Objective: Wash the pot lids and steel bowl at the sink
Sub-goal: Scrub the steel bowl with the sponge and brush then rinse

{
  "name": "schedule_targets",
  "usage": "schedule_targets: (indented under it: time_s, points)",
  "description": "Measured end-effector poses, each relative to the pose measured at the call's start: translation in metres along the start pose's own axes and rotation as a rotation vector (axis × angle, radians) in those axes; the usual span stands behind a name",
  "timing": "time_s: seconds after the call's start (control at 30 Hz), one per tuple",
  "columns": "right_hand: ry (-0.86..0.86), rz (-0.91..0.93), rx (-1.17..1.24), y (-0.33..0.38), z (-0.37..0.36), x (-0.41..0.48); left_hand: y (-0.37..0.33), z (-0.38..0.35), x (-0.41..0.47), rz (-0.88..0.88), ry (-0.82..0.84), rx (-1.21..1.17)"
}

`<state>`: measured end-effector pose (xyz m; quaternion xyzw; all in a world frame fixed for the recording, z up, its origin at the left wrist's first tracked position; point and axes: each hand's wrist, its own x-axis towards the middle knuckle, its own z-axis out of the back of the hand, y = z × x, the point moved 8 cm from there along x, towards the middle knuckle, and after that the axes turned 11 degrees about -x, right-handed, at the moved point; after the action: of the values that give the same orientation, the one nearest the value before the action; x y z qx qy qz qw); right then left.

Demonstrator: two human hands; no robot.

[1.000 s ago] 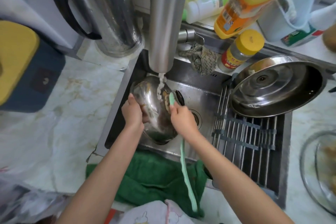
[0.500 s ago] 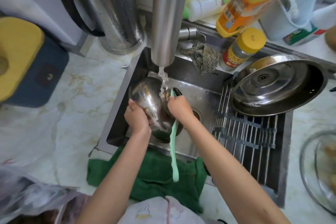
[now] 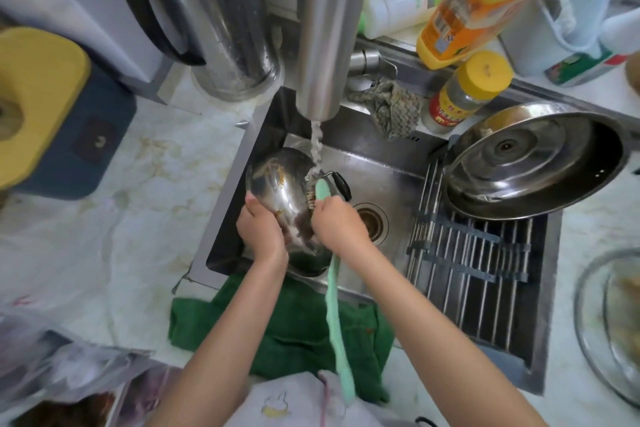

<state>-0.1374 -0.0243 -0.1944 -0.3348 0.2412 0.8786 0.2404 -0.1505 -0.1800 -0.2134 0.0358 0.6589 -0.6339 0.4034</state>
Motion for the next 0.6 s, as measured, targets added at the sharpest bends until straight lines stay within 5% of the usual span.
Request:
schedule_targets:
  time_s: [0.1,0.3,0.47,0.6]
  points:
    - [0.006,-0.102,0.080,-0.015,0.002,0.013,0.004,0.002,-0.004,0.001,0.019,0.030]
    - [-0.344,0.238,-0.078,0.026,-0.001,-0.044,-0.019,-0.005,0.006,-0.166,0.074,0.155]
    - [-0.251,0.187,0.065,-0.002,0.039,0.019,-0.019,-0.005,0.007,-0.264,0.127,0.237]
    - [-0.333,0.475,-0.005,0.028,0.026,-0.034,-0.023,-0.014,0.005,-0.292,0.188,0.252]
